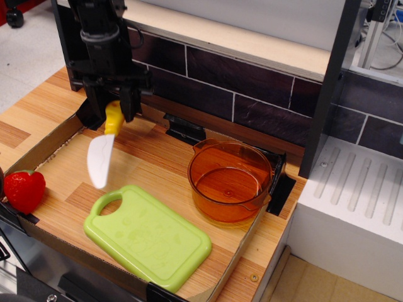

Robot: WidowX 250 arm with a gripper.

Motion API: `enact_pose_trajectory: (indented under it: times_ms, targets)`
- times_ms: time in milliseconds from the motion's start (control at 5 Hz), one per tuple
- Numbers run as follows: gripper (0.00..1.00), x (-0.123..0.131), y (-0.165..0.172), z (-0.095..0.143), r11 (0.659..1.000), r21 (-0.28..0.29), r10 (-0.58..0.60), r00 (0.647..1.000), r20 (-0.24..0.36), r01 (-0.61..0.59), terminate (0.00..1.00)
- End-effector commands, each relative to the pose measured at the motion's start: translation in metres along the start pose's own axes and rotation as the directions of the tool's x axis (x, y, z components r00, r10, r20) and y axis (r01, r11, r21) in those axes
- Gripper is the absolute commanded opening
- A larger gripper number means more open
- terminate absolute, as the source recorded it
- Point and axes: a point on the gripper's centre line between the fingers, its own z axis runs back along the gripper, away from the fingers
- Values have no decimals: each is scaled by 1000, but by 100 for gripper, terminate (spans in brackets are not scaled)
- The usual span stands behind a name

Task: Put knife on cutting board

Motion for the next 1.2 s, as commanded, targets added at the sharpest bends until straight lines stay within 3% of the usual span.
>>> enact_pose_trajectory:
  times_ms: [0,200,600,1000]
  targets:
    - [0,-37,-8,24,958,1,285,957,58,-285,0]
    - [0,-56,-10,15,931,13,365,931,-20,-365,0]
    - [0,-80,-22,-5,875,89,480,875,-54,-475,0]
    - [0,-101,-36,-27,884,132,457,888,-48,-448,0]
